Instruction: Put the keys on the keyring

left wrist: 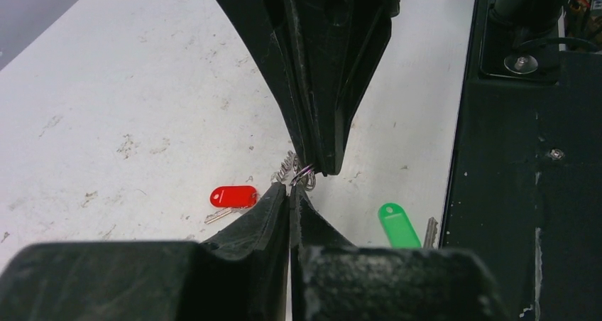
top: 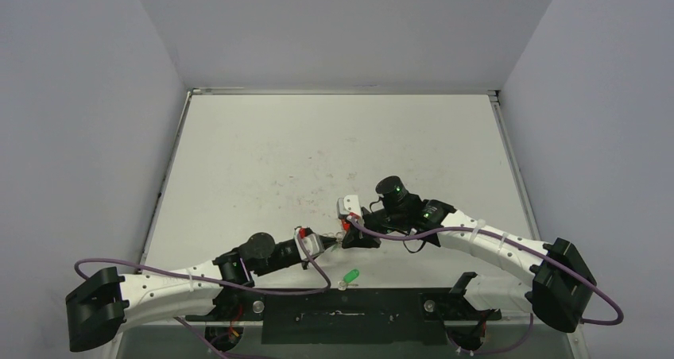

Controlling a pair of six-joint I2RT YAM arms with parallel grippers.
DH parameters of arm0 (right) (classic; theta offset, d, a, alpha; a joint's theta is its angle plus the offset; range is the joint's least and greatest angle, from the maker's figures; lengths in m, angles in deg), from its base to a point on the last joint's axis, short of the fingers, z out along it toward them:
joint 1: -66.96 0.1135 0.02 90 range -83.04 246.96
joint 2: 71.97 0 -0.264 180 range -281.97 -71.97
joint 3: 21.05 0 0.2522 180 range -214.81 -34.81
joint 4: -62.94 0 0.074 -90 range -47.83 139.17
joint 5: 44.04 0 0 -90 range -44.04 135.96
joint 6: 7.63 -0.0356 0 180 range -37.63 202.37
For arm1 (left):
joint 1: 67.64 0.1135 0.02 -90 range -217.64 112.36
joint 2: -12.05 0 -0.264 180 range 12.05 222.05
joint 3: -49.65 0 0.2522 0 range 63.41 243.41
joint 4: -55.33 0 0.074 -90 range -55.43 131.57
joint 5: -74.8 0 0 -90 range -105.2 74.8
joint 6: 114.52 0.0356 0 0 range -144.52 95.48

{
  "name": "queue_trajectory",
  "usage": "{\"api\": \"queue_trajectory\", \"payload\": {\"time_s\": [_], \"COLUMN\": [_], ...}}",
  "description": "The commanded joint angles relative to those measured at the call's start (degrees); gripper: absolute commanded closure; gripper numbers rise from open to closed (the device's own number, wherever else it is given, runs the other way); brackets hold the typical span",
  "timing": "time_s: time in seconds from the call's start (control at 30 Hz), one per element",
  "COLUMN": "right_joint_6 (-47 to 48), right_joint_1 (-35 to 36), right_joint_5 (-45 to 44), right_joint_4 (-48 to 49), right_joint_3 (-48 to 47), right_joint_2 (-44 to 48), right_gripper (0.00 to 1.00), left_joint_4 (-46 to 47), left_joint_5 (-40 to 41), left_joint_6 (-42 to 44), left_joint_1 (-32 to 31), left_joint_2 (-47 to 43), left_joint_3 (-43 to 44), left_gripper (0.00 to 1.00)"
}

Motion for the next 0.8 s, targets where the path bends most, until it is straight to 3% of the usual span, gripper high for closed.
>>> {"api": "queue_trajectory", "payload": {"time_s": [0.0, 0.77], "right_joint_6": [-0.14, -1.19], "right_joint_1": [-0.13, -0.13], "right_joint_5": [1.71, 3.08], "right_joint_4": [2.04, 4.27], "right_joint_3": [-0.82, -0.47], "right_joint_2": [1.77, 4.52], "right_gripper": [1.0, 1.0], "left_joint_4": [2.75, -3.19], "left_joint_5": [-1.04, 7.04], "left_joint_6": [0.56, -1.87], "left_joint_1": [-0.16, -0.16], "left_joint_2": [-0.2, -2.02], "left_joint_3": [2.5, 0.54], "left_gripper": [1.0, 1.0]}}
